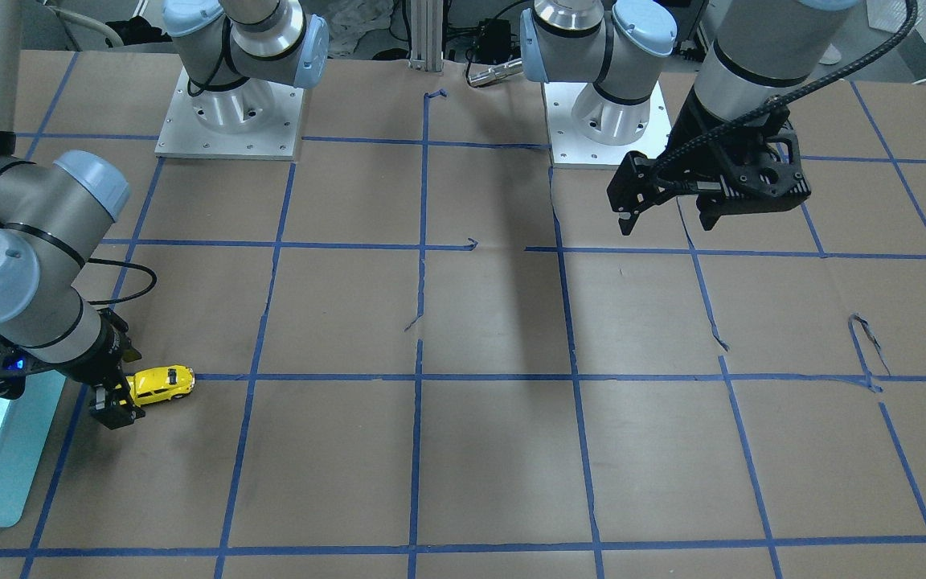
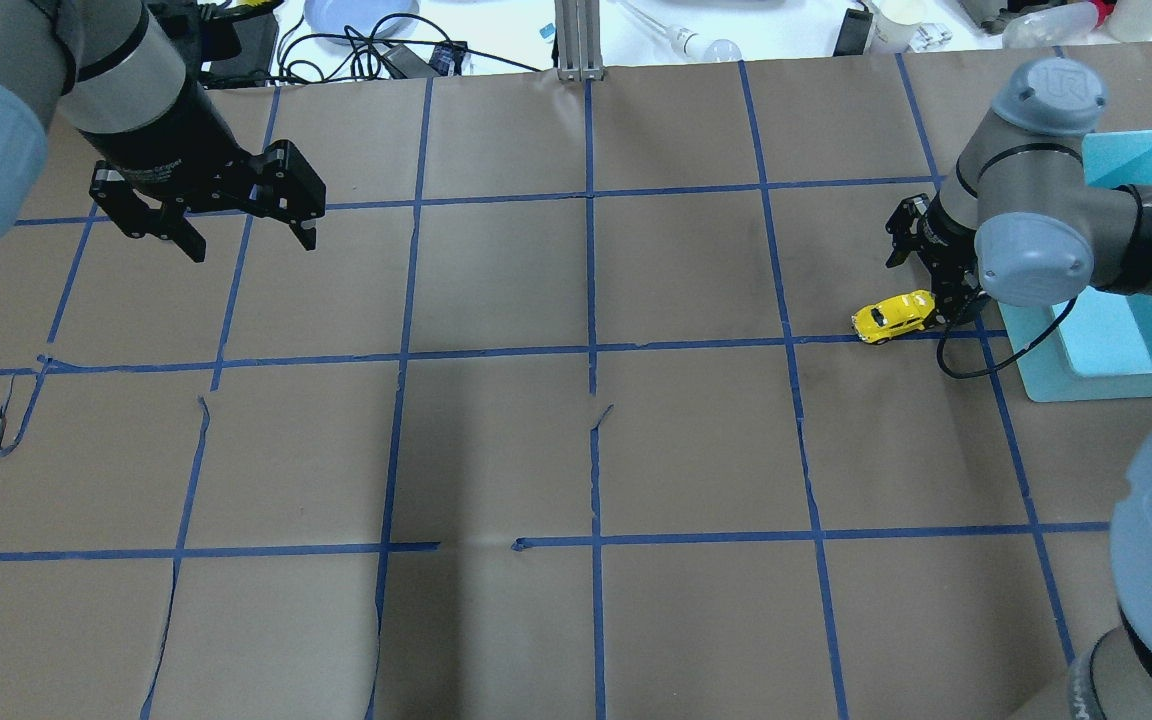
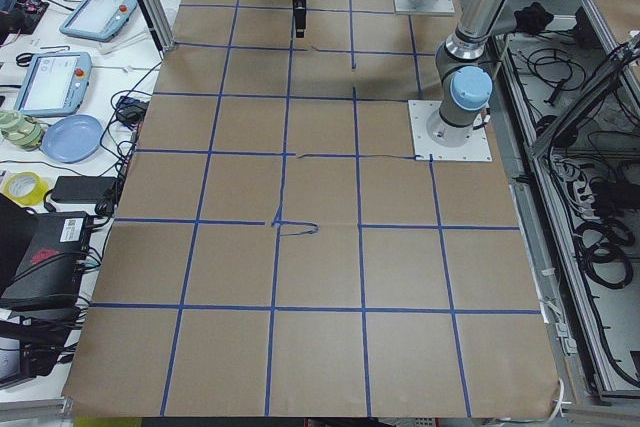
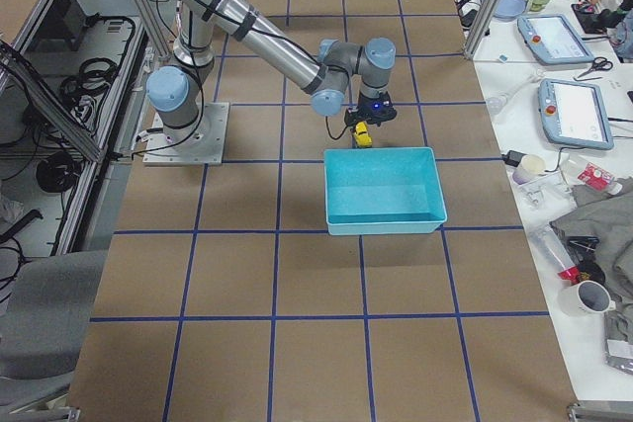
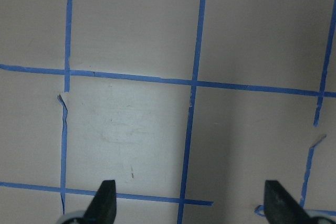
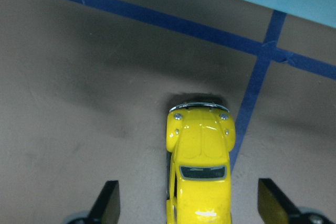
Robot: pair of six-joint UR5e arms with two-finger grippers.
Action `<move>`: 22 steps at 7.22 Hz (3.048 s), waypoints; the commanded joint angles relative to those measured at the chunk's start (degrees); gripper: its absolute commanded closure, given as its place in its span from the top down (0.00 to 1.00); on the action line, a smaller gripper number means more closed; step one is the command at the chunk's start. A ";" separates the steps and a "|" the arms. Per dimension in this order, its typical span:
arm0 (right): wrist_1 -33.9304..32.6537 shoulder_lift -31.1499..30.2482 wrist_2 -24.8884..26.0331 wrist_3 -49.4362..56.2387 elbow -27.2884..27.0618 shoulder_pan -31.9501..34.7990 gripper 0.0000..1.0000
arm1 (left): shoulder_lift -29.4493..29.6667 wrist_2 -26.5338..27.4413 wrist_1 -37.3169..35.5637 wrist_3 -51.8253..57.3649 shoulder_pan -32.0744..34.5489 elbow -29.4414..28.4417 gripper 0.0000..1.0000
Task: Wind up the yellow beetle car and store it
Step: 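Lower the right gripper and grasp the yellow car, then lift the car with the right gripper and carry it into the bin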
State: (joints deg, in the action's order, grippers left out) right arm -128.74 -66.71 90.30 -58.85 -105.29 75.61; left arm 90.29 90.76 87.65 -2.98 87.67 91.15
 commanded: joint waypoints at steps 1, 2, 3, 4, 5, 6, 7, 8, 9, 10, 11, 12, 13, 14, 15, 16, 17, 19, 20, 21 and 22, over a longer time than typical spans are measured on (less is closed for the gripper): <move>0.07 0.61 -0.48 -0.29 -0.71 0.06 0.74 | 0.15 -0.07 -0.02 0.08 0.04 0.00 1.00; -0.36 0.61 -0.30 -0.38 -2.10 0.06 0.67 | 0.06 -0.06 -0.02 0.08 0.04 0.00 1.00; -0.45 0.61 -0.39 -0.38 -2.55 0.06 0.60 | 0.67 -0.06 -0.02 0.08 0.04 -0.61 1.00; -0.11 0.52 -2.39 -0.30 -2.73 0.06 0.43 | 1.03 0.03 -0.02 0.08 0.04 -0.27 1.00; -0.10 0.35 -3.02 0.49 -2.82 0.06 0.31 | 0.94 -0.06 -0.02 0.08 0.04 -0.18 1.00; -0.02 0.09 -3.02 1.19 -2.56 0.15 0.22 | 0.77 -0.06 -0.02 0.25 0.04 -0.09 1.00; 0.42 -0.44 -2.68 1.55 -2.03 0.33 0.16 | 0.68 -0.06 -0.02 0.78 0.04 -0.01 1.00; 1.29 -2.71 -2.33 1.81 -1.51 1.20 0.16 | 0.68 -0.06 -0.02 0.87 0.04 0.00 1.00; 7.22 -6.82 -2.15 1.81 0.15 1.73 0.16 | 0.68 0.03 -0.02 0.87 0.04 -0.09 1.00; 14.76 -7.64 -1.45 2.42 4.87 1.65 0.16 | 0.59 0.03 -0.02 0.87 0.04 -0.09 1.00; 21.10 -7.30 0.91 4.17 11.96 1.21 0.15 | 0.42 -0.06 -0.11 0.87 0.04 -0.09 1.00; 23.86 -6.95 1.28 5.40 15.95 -0.10 0.13 | 0.42 -0.06 -0.02 0.87 0.04 -0.01 1.00; 23.72 -6.95 1.72 10.38 16.68 -3.59 0.11 | 0.50 -0.06 -0.11 0.87 0.21 0.00 1.00; 23.19 -6.51 0.76 17.30 16.87 -9.72 0.10 | 0.33 -0.06 -0.11 0.87 0.30 0.00 1.00; 22.23 -5.12 0.49 19.89 17.30 -14.30 0.10 | 0.24 -0.06 -0.11 0.87 0.30 0.00 1.00; 20.57 -3.62 0.58 24.10 18.18 -15.57 0.13 | 0.24 -0.06 -0.11 0.87 0.30 0.08 1.00; 20.46 -2.56 0.75 24.31 18.01 -17.06 0.13 | -0.02 0.03 -0.02 0.87 0.22 0.08 1.00; 18.54 -0.37 0.40 24.14 17.83 -18.22 0.18 | 0.15 0.03 -0.11 0.78 0.13 0.43 1.00; 14.00 1.99 0.49 24.05 17.22 -18.22 0.20 | -0.11 -0.15 -0.46 0.78 0.13 0.44 1.00; 13.70 2.02 0.32 21.96 16.52 -18.22 0.32 | -0.02 -0.15 -0.81 0.78 0.13 0.52 1.00; 13.52 2.19 -1.51 20.64 15.73 -18.22 0.33 | -0.20 -0.15 -1.68 1.04 0.13 0.44 1.00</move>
State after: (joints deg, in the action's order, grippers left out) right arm -114.40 -65.00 90.19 -36.53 -88.65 57.43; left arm 90.22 90.63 86.78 -2.14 87.81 91.61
